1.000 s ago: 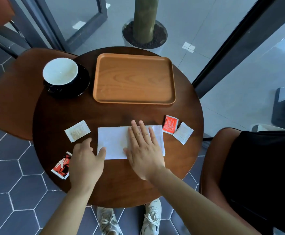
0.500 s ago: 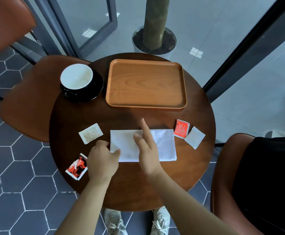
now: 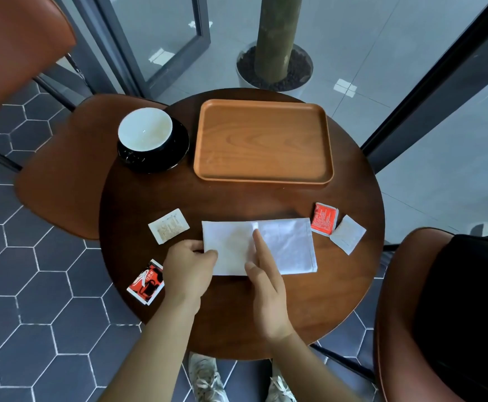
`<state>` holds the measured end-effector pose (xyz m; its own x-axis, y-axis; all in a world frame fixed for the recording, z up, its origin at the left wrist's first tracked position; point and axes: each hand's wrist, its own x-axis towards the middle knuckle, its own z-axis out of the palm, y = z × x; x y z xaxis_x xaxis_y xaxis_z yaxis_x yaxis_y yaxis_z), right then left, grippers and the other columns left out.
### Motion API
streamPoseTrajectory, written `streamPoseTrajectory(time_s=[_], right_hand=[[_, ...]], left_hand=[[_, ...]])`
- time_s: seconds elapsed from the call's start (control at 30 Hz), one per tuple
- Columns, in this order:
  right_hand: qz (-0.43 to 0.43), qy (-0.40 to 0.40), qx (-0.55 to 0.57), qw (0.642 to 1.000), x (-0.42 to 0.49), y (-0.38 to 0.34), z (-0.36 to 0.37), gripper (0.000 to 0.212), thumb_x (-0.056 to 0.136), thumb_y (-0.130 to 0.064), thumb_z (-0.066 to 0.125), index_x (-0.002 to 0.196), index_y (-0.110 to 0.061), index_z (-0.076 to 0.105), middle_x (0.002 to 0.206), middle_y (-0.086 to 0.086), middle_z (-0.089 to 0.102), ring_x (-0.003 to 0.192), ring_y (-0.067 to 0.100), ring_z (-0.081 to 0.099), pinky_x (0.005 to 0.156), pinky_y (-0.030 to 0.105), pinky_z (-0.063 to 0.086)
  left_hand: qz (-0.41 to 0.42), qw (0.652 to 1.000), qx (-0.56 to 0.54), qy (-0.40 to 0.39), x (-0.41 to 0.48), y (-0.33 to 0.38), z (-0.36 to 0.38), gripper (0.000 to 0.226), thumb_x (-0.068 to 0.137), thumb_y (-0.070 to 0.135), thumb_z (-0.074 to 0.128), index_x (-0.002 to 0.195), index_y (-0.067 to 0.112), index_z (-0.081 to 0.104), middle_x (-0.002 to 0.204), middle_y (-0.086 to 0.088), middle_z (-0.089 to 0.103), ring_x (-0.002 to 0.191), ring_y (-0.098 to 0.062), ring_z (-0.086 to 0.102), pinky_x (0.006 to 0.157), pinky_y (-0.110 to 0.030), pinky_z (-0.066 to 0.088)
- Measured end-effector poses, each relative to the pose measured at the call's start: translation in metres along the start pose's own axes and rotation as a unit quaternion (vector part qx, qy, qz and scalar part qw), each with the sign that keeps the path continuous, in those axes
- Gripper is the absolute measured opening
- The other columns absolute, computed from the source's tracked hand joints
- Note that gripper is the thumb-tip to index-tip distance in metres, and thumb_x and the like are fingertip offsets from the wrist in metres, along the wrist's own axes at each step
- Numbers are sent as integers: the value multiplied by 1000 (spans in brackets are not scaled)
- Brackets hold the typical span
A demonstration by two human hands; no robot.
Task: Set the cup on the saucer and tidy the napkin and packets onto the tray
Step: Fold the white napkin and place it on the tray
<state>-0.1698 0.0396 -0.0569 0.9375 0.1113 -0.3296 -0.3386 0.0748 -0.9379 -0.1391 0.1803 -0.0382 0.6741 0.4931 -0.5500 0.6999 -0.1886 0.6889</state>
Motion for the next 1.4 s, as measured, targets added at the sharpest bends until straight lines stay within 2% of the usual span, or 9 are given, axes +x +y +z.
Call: streamPoseTrajectory(time_s=[0.17, 0.33, 0.47, 0.57, 0.67, 0.77, 0.93, 1.27, 1.4], right_hand=[[-17, -8, -33, 999, -11, 8, -4, 63, 91, -20, 48, 152, -25, 35, 155, -20, 37, 144, -4, 29, 117, 22, 26], [-17, -14, -25, 999, -11, 4, -7, 59, 89, -19, 51, 147, -28, 45, 150, -18, 47, 140, -4, 37, 114, 21, 32], [-19, 69, -16, 997, -4, -8, -18, 37, 93, -22, 53, 126, -34, 63, 128, -20, 65, 123, 0, 57, 98, 13, 46], [-52, 117, -109, 986, 1, -12, -33, 35, 101, -14, 50, 123, -37, 63, 125, -21, 66, 120, -3, 57, 102, 17, 46], [-73, 85, -161, 980, 8, -17, -38, 37, 101, -24, 50, 135, -37, 56, 133, -29, 58, 128, -9, 48, 105, 10, 38], [-26, 16, -68, 997, 24, -24, -22, 48, 96, -35, 49, 144, -38, 47, 136, -38, 50, 129, -16, 41, 97, 2, 37], [28, -11, -2, 1000, 48, -27, 4, 46, 102, -31, 47, 148, -35, 43, 136, -33, 48, 120, -22, 43, 85, 2, 39], [-2, -13, -10, 1000, 11, -10, -11, 53, 94, -29, 49, 147, -33, 44, 136, -37, 51, 130, -14, 43, 99, 4, 36], [45, -3, 22, 999, 1, -5, -12, 52, 89, -29, 54, 141, -34, 51, 143, -21, 54, 135, -5, 44, 116, 27, 35]], left_hand=[[9, 999, -45, 7, -5, -1, 5, 17, 85, 9, 64, 102, 15, 63, 90, 0, 71, 78, -14, 70, 53, -29, 59], [28, 998, -60, -6, -14, -1, 7, 22, 86, 15, 63, 107, 20, 60, 96, 6, 70, 82, -10, 70, 59, -26, 60], [42, 996, -82, 7, -21, -5, 9, 24, 88, 13, 62, 111, 21, 61, 102, 6, 72, 90, -15, 71, 63, -29, 62], [49, 995, -84, 25, -22, -8, 9, 24, 90, 12, 63, 112, 20, 63, 102, 6, 73, 89, -14, 72, 62, -29, 63], [47, 994, -99, 27, -20, -10, 10, 25, 89, 11, 63, 113, 20, 64, 100, 6, 74, 86, -13, 73, 61, -27, 62], [45, 992, -114, 32, -20, -10, 12, 24, 87, 10, 63, 107, 23, 65, 93, 10, 74, 80, -5, 72, 56, -21, 57], [51, 990, -128, 40, -22, -9, 14, 25, 85, 8, 63, 101, 27, 67, 86, 12, 75, 79, -2, 72, 54, -18, 55], [73, 992, -93, 51, -20, -9, 15, 26, 88, 16, 64, 111, 25, 66, 99, 9, 75, 87, -12, 74, 61, -25, 61], [79, 990, -93, 67, -27, -2, 17, 30, 86, 11, 64, 112, 24, 66, 100, 9, 75, 85, 0, 71, 64, -27, 61]])
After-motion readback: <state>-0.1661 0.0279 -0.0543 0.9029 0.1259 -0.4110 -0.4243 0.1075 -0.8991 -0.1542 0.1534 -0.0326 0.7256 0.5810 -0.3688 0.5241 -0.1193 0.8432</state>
